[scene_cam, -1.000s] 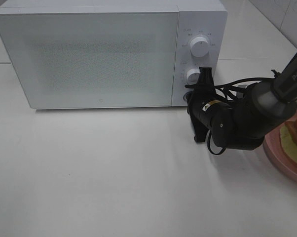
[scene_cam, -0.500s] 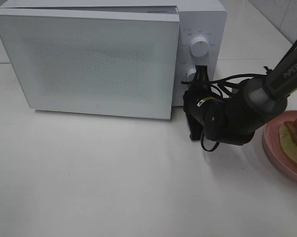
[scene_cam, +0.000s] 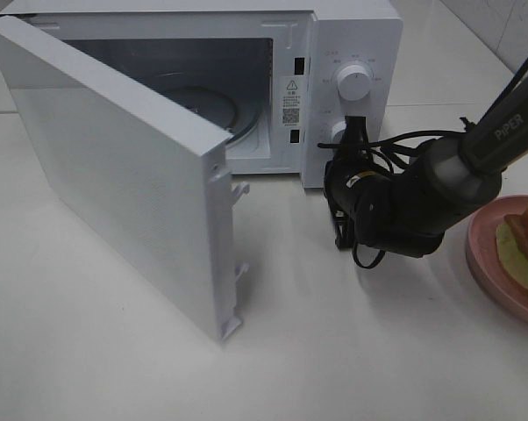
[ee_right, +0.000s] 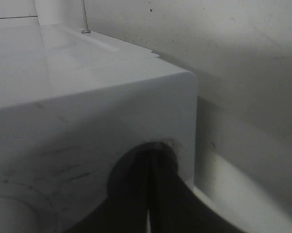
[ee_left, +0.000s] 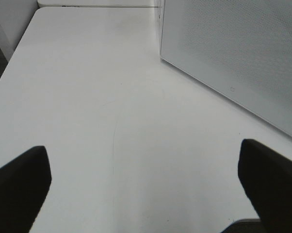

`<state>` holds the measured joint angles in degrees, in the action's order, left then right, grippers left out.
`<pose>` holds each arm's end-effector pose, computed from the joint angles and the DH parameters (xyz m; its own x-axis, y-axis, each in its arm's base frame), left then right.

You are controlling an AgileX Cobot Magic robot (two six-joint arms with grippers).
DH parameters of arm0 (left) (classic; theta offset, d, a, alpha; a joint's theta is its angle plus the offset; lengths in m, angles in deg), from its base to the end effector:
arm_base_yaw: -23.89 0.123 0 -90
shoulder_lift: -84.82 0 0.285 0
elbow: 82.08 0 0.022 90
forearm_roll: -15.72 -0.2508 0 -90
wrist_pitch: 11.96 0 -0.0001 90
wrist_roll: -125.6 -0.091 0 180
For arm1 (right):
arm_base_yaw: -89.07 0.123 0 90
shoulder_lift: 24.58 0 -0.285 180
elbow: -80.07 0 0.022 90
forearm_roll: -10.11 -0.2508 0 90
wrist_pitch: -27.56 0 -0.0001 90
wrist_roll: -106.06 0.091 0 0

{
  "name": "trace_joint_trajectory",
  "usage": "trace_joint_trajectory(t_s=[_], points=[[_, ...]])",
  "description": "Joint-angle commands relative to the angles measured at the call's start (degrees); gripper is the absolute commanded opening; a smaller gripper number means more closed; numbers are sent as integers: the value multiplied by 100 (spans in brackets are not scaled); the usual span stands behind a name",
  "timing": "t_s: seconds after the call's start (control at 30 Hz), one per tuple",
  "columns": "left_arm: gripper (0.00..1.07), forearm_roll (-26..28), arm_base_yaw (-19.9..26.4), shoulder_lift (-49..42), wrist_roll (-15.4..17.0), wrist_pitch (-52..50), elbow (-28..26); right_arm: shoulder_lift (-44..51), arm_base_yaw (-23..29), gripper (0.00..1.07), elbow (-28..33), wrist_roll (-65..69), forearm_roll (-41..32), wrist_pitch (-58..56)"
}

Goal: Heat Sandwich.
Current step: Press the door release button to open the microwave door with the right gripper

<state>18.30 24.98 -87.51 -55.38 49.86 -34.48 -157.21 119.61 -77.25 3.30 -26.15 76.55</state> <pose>-0.0079 -0.0038 0.2805 -0.4550 -0.0128 -0.8904 0.0144 0.9997 -0.0218 0.3591 0.1648 0.0828 -0.0233 0.9989 0.0407 0.3431 -0.0303 0.9388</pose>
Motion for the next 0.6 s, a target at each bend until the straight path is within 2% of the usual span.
trace_joint_trajectory(t_s=[0.03,0.23,0.6], points=[[100,-6,-34,0,23,-52,11,103,-246,0,-676,-80,613,1719],[100,-6,-34,0,23,-52,11,258,-172,0,-372,-69,458,1541],[100,-6,-34,0,23,-52,11,510,143,0,309,206,413,567]])
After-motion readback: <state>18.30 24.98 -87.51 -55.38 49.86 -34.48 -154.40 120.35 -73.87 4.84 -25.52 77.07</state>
